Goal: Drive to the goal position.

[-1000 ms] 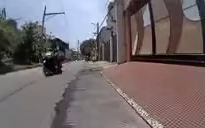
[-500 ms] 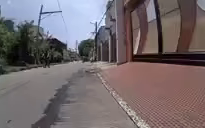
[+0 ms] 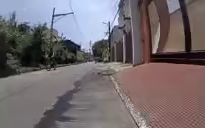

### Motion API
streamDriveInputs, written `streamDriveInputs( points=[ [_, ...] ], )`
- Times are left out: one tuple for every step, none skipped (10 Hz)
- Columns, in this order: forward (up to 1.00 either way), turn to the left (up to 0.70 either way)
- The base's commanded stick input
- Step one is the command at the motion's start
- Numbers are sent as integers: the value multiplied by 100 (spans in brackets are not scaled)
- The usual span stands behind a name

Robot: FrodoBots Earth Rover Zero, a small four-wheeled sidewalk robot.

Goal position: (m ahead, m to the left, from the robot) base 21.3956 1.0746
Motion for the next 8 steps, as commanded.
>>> streamDriveInputs(
  points=[
    [100,0],
    [100,0],
    [100,0],
    [100,0],
    [100,0],
    [100,0],
    [100,0],
    [100,0]
  ],
)
